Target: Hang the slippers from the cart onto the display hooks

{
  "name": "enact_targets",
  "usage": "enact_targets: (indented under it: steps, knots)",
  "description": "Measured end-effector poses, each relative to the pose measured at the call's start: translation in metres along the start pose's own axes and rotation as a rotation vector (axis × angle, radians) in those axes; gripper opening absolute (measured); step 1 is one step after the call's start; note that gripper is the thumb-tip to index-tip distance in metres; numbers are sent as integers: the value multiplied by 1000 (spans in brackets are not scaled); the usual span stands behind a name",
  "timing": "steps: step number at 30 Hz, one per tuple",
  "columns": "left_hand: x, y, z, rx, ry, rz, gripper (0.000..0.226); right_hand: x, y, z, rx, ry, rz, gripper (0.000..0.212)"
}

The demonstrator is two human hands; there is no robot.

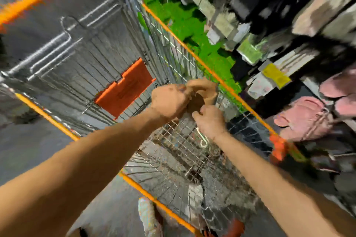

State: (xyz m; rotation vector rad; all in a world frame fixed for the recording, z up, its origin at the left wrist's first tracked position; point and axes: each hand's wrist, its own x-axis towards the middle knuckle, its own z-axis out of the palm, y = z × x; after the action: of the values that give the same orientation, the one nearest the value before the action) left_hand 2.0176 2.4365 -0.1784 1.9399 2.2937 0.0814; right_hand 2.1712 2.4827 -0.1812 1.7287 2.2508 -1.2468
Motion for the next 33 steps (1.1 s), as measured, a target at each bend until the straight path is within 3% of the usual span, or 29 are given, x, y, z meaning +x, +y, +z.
enact_targets:
  steps: [2, 5, 7, 10, 15, 19, 25, 33]
  knots:
    - [6, 6, -55, 22, 74, 140, 32, -21, -31, -39, 32, 145, -212, 12]
    - [18, 20, -147, 40, 222, 299, 14, -47, -70, -97, -55, 300, -425, 44]
    - [22, 36, -214, 88, 341, 335, 10, -67, -99, -137, -29, 442, -497, 37]
    - [12, 66, -318, -69, 539, 393, 7, -109, -146, -203, 41, 630, -537, 19]
    - [-2, 113, -450, -157, 812, 481, 14, -201, -211, -314, 103, 905, -659, 31]
    - [-7, 159, -541, -288, 957, 523, 23, -282, -246, -398, 54, 1132, -645, 43]
    - [-19, 244, -676, -495, 1016, 754, 22, -397, -276, -521, -37, 1399, -624, 36]
    - [-35, 346, -826, -480, 1207, 890, 28, -523, -311, -661, -247, 1690, -434, 32]
